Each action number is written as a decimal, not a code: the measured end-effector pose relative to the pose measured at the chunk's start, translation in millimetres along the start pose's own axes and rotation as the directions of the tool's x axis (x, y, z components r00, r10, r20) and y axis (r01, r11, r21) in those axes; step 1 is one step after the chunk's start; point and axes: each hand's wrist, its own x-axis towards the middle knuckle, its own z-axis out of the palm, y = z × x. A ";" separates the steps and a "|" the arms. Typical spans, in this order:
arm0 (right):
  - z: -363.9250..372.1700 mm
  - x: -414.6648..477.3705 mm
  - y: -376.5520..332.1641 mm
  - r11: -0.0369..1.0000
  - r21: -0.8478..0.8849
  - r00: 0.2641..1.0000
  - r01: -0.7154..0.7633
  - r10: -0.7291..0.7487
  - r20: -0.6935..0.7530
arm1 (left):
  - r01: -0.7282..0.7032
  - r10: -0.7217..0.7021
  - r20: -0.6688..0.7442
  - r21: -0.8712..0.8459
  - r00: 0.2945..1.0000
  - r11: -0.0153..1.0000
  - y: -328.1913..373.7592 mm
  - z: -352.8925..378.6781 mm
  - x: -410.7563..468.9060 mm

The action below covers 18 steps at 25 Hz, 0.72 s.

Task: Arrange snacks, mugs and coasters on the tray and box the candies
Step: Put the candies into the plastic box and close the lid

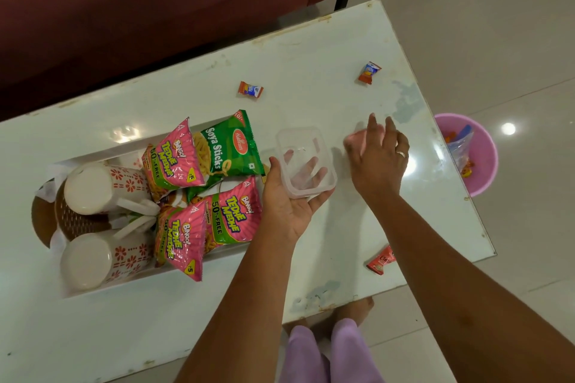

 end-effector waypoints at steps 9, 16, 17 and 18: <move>-6.9 -17.1 -27.6 0.640 0.729 0.861 -0.241 -0.206 0.465 | -0.087 0.224 -0.274 0.436 0.935 0.896 -2.5 17.3 6.8; 7.2 -22.4 -23.8 0.834 0.542 0.956 0.102 -0.232 0.178 | -0.080 0.404 -0.248 0.762 0.881 0.642 -17.3 4.2 -3.2; 9.0 -23.3 -24.1 0.842 0.525 0.955 0.128 -0.248 0.164 | -0.087 0.455 -0.213 0.828 0.865 0.554 -20.4 1.4 -7.6; 10.8 -24.0 -23.7 0.846 0.515 0.954 0.138 -0.254 0.161 | -0.093 0.511 -0.172 0.887 0.842 0.452 -23.3 -0.7 -12.3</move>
